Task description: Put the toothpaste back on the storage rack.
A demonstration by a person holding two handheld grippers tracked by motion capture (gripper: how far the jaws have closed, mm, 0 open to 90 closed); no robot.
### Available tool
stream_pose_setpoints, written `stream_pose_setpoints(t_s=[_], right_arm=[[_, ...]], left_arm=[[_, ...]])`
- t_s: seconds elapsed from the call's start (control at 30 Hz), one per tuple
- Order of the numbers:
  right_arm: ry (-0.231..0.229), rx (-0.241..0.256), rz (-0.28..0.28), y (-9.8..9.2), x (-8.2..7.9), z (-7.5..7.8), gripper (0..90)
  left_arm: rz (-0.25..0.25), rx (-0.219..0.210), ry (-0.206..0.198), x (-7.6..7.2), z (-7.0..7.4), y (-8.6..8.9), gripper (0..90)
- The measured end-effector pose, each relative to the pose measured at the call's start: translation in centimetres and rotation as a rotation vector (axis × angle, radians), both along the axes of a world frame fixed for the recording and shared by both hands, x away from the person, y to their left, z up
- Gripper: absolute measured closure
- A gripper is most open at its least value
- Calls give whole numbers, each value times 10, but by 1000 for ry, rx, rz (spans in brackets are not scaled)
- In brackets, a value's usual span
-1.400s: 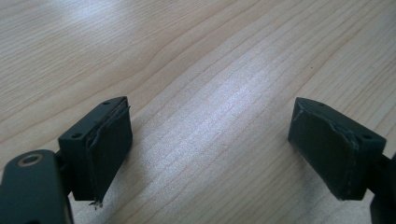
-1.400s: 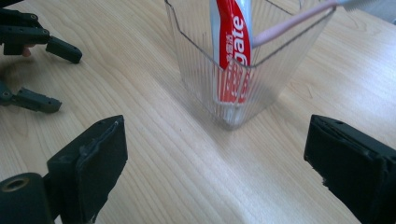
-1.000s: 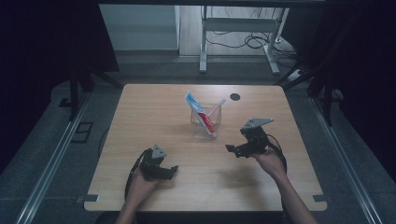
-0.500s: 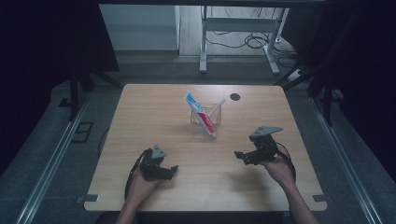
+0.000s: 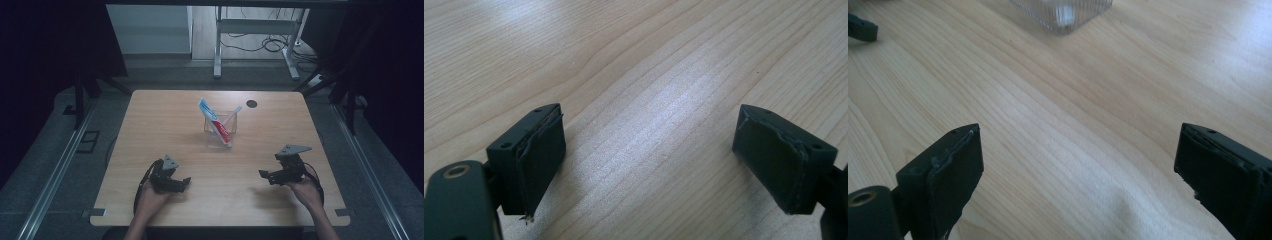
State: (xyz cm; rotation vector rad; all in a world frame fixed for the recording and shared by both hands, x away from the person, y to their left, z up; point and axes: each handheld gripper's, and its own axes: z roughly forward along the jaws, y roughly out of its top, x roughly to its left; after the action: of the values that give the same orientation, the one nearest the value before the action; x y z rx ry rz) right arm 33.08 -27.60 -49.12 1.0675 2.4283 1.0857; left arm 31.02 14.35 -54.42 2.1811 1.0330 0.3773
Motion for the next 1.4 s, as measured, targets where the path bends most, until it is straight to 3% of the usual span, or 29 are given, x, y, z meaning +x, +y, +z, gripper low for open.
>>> stream_pose_setpoints(t_s=[0.53,1.1,1.4], right_arm=[[12,-50,-32,-9,-16,-24,0],[32,-97,-23,-8,-23,-49,0],[3,-66,-36,-10,-26,-52,0]], left_arm=[[-3,2,-2,0,0,0,138],[3,0,-3,0,0,0,139],[3,3,-2,0,0,0,139]])
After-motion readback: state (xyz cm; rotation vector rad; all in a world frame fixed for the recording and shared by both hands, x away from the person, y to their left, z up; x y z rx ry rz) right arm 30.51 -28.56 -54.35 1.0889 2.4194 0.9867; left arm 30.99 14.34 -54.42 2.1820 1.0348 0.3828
